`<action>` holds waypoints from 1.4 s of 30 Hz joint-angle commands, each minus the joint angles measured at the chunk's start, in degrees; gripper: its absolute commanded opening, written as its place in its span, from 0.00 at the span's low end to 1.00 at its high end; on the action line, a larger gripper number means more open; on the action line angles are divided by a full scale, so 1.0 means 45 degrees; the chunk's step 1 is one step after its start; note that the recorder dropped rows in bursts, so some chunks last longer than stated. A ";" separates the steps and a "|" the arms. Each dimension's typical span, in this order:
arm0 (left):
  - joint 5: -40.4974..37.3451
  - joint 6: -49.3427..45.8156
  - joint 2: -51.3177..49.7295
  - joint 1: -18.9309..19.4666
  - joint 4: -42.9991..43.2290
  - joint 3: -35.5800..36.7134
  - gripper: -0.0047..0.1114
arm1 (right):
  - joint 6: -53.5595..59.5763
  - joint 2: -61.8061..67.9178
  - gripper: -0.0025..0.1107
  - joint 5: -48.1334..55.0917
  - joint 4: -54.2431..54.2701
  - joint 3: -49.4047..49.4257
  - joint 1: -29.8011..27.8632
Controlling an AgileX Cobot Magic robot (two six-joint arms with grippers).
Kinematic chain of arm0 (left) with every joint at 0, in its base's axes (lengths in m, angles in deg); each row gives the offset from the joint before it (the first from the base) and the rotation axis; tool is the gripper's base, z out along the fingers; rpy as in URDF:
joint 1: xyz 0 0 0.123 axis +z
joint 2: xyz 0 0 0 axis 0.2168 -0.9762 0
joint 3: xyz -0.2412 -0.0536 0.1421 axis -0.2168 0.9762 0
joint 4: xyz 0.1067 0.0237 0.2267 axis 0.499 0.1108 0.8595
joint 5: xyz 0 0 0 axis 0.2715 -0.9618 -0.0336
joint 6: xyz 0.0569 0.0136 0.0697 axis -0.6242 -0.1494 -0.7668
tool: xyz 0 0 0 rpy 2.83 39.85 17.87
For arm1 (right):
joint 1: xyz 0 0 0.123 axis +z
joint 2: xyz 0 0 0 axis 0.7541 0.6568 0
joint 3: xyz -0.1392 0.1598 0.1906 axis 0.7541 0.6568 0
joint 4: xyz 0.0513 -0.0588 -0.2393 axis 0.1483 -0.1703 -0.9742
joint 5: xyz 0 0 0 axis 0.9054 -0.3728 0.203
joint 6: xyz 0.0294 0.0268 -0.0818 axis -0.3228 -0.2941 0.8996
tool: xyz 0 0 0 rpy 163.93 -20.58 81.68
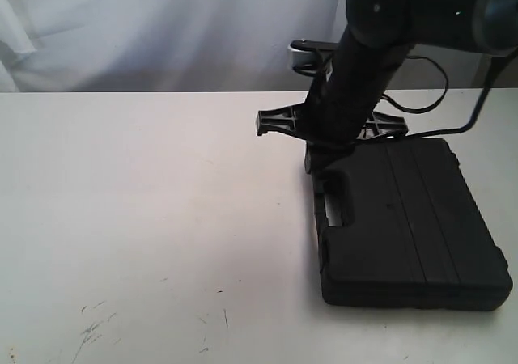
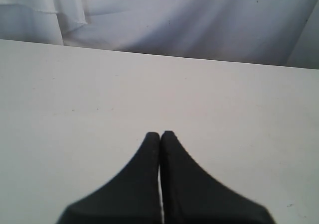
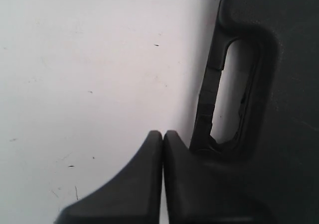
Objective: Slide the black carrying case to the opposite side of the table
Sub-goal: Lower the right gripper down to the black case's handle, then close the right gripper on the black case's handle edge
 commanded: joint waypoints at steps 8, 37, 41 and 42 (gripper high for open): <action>0.0135 -0.0006 0.0059 0.0009 -0.0035 0.0059 0.04 | -0.0355 0.1869 0.02 0.0452 -0.0408 -0.1518 -0.0006; 0.0135 -0.0006 0.0059 0.0009 -0.0035 0.0059 0.04 | -0.1926 0.3895 0.26 0.1449 -0.1120 -0.2524 -0.0029; 0.0135 -0.0006 0.0059 0.0009 -0.0035 0.0059 0.04 | -0.2331 0.4105 0.26 0.1479 -0.1841 -0.2524 -0.0059; 0.0135 -0.0006 0.0059 0.0009 -0.0035 0.0059 0.04 | -0.2331 0.4105 0.27 0.1479 -0.1960 -0.2524 -0.0059</action>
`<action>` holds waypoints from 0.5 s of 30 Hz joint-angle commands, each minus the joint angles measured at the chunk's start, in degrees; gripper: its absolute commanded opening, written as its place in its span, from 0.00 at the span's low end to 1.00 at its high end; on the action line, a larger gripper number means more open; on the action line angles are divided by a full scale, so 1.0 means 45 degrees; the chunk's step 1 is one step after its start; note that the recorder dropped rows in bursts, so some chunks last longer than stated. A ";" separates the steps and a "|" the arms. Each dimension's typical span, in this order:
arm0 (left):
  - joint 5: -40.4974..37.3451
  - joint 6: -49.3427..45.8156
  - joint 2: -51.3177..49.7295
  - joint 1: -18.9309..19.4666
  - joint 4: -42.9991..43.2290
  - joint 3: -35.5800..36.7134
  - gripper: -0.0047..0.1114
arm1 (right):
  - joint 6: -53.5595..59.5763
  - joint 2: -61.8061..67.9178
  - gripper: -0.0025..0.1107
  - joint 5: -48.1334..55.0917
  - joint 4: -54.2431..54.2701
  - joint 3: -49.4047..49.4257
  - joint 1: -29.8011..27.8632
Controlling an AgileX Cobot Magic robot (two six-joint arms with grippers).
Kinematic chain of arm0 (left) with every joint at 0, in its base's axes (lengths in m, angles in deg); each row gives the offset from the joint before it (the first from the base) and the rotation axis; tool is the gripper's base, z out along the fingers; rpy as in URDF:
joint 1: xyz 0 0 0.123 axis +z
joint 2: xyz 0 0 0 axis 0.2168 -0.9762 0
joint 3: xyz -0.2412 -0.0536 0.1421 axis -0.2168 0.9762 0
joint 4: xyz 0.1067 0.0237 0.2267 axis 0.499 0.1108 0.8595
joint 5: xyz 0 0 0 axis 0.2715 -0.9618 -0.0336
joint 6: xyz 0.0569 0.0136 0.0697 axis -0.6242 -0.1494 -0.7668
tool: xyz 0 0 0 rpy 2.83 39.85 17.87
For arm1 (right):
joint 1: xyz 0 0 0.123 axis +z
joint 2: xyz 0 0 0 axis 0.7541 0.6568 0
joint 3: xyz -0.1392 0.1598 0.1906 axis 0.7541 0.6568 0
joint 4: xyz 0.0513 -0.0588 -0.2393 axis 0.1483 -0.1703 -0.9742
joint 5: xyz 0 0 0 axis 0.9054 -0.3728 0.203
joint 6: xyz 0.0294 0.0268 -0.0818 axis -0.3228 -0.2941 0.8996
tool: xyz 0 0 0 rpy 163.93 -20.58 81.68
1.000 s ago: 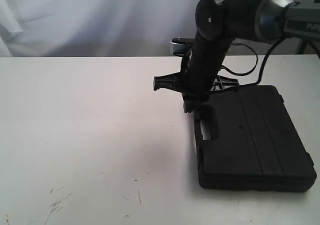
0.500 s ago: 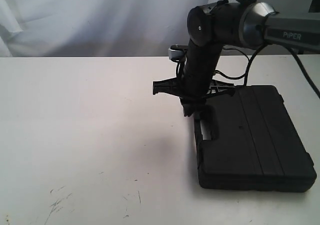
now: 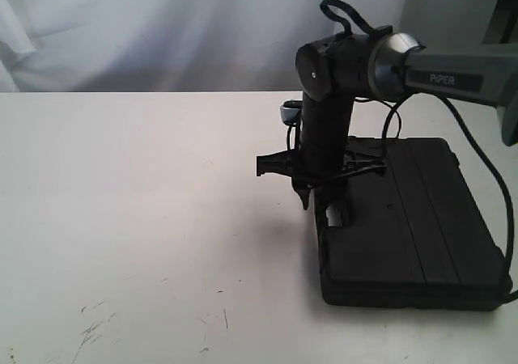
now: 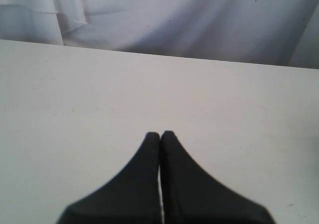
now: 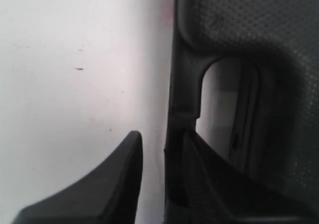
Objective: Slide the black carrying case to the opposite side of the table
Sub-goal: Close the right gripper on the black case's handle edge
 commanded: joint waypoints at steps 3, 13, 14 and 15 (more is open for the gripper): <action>0.0135 -0.0006 0.0059 0.0009 -0.0035 0.0059 0.04 | -0.0187 -0.0012 0.30 0.0190 -0.0620 -0.0089 -0.0082; 0.0135 -0.0006 0.0059 0.0009 -0.0035 0.0059 0.04 | -0.0187 0.0017 0.31 -0.0198 -0.0569 -0.0089 -0.0348; 0.0135 -0.0006 0.0059 0.0009 -0.0035 0.0059 0.04 | -0.0161 0.0078 0.31 -0.0229 -0.0503 -0.0089 -0.0348; 0.0135 -0.0006 0.0059 0.0009 -0.0035 0.0059 0.04 | -0.0085 0.0099 0.31 -0.0287 -0.0372 -0.0089 -0.0370</action>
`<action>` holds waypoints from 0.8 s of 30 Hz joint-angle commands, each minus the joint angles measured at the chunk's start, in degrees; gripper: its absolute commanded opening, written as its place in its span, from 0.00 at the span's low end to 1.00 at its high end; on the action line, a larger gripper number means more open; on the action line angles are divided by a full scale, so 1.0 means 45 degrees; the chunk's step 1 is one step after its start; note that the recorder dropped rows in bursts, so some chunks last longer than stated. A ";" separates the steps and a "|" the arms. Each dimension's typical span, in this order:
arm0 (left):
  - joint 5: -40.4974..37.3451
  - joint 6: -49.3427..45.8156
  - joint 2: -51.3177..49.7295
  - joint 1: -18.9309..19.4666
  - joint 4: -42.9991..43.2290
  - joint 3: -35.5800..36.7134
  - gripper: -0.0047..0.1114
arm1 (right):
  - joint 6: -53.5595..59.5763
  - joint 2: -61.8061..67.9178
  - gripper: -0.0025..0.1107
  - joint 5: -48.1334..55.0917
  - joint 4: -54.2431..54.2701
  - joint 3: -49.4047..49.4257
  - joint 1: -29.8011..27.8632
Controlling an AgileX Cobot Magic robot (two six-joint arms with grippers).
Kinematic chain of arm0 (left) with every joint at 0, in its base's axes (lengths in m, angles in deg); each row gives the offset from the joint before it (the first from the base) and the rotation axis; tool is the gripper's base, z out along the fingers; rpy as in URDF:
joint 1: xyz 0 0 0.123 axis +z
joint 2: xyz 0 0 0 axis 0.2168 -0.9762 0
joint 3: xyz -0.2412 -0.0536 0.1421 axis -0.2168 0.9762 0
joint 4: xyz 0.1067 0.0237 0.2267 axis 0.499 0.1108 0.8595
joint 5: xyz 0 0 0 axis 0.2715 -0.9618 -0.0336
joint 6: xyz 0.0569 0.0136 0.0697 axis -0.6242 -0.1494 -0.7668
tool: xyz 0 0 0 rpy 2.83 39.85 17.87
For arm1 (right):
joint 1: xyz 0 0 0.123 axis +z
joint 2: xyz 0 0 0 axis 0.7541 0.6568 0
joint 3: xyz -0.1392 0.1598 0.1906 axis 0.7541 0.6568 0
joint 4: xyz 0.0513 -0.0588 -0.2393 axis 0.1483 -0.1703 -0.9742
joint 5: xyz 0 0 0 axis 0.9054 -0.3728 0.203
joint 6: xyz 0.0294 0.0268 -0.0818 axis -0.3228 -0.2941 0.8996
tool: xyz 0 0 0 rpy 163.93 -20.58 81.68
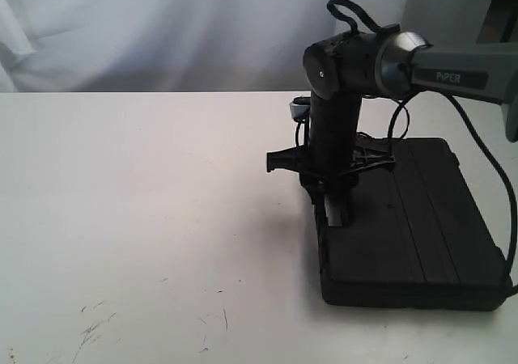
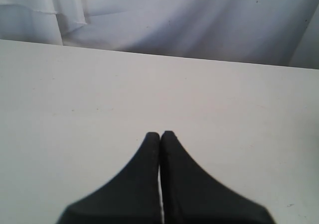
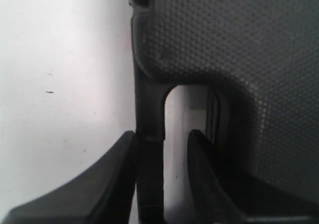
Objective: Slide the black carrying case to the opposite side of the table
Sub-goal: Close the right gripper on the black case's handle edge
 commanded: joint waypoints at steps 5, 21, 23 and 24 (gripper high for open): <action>0.0135 -0.0006 0.0059 0.0009 -0.0035 0.0059 0.04 | 0.0521 0.0518 0.31 -0.0191 0.0562 -0.0089 -0.0117; 0.0135 -0.0006 0.0059 0.0009 -0.0035 0.0059 0.04 | 0.1089 0.0422 0.04 0.0028 0.1292 -0.0089 0.0190; 0.0135 -0.0006 0.0059 0.0009 -0.0035 0.0059 0.04 | 0.1089 0.0422 0.02 -0.0313 0.1323 -0.0089 0.0420; 0.0135 -0.0006 0.0059 0.0009 -0.0035 0.0059 0.04 | 0.1089 0.0422 0.02 -0.0498 0.1397 -0.0089 0.0503</action>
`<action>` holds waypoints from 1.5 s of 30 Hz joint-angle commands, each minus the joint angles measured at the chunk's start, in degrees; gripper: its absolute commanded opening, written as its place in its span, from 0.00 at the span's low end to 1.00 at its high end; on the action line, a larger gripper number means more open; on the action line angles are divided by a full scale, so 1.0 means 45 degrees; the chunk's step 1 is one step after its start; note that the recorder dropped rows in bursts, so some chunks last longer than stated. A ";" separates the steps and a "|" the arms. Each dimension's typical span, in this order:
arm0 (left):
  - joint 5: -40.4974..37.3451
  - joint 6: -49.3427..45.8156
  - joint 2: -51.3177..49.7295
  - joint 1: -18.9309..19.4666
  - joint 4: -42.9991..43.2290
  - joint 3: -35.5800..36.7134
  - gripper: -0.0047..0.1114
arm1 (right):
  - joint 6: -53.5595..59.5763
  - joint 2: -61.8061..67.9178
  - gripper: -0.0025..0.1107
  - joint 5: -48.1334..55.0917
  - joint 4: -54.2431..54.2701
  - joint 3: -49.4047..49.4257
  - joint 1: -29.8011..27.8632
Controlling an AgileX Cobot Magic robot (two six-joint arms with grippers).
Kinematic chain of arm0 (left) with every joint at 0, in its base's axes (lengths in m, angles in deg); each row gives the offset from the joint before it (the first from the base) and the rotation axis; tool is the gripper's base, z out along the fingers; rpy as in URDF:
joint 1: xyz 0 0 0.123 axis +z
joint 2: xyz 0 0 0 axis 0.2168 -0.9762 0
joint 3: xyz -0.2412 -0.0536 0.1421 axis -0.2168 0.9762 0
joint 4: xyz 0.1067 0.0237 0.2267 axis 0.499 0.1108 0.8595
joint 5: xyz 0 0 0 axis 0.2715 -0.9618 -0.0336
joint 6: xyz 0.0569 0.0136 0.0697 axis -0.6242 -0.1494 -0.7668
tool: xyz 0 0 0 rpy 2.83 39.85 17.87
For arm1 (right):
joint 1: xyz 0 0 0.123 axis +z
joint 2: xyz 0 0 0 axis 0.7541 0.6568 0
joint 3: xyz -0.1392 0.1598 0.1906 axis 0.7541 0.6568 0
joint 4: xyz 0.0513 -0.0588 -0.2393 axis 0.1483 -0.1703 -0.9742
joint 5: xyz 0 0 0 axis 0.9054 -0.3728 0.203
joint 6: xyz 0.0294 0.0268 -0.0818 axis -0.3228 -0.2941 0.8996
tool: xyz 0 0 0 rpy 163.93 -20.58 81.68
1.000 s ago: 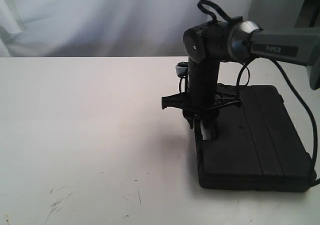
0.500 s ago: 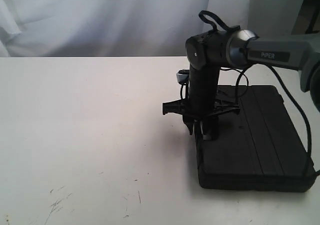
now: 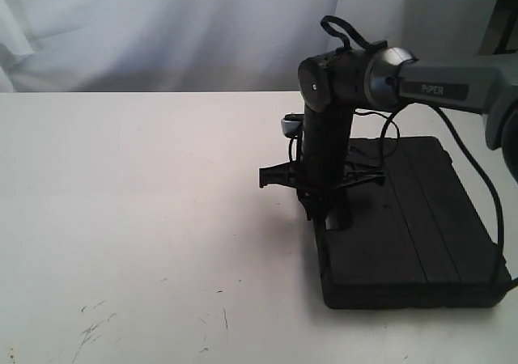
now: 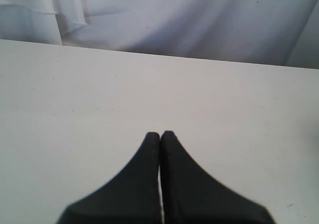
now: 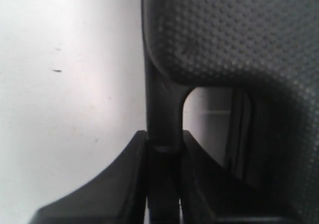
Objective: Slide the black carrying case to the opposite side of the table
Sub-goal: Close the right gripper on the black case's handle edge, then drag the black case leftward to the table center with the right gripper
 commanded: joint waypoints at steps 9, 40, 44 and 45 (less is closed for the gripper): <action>0.0135 -0.0006 0.0059 0.0009 -0.0035 0.0059 0.04 | 0.0056 -0.0177 0.02 -0.1329 0.1250 -0.0078 0.1147; 0.0135 -0.0006 0.0059 0.0009 -0.0035 0.0059 0.04 | -0.0760 0.0042 0.02 -0.2032 0.1816 -0.1610 0.2264; 0.0135 -0.0006 0.0059 0.0009 -0.0035 0.0059 0.04 | -0.0976 0.0042 0.02 -0.2350 0.1428 -0.1610 0.2264; 0.0135 -0.0006 0.0059 0.0009 -0.0035 0.0059 0.04 | -0.0993 0.0042 0.02 -0.2496 0.1428 -0.1610 0.2264</action>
